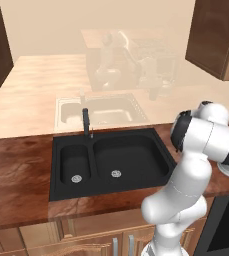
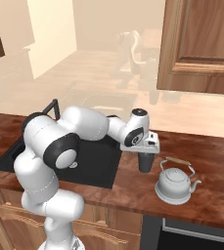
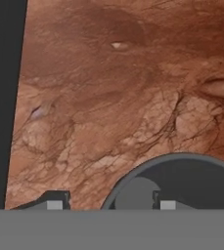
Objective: Place the glass cup in the left basin and the kettle in the right basin of the sink.
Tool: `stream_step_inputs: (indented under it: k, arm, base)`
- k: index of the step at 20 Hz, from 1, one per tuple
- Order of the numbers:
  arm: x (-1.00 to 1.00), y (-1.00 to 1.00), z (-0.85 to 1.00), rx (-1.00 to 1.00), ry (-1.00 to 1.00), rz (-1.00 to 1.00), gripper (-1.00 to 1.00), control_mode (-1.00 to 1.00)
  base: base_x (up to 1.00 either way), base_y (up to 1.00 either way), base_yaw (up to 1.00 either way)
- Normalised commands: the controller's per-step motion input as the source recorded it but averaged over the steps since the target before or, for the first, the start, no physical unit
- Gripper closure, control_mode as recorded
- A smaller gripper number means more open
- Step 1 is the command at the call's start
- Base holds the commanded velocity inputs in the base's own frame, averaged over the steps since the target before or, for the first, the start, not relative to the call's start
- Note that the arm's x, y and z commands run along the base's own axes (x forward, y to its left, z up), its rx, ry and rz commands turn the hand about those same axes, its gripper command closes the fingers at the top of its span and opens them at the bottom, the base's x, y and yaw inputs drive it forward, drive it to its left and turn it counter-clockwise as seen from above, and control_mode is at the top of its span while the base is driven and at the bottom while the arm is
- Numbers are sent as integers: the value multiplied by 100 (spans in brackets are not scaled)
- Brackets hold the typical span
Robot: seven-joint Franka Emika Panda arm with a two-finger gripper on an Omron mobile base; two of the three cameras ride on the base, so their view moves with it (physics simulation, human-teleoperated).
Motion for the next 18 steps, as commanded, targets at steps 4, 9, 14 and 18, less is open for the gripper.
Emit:
stream_step_inputs:
  k: [4,9,14,18]
  arm:
    - [0,0,0,0,0,0,100,-100]
    - [0,0,0,0,0,0,100,-100]
    - [0,0,0,0,0,0,100,-100]
    - [0,0,1,0,0,0,100,-100]
  base:
    - [0,0,0]
    - [0,0,0]
    - [0,0,0]
    - [0,0,0]
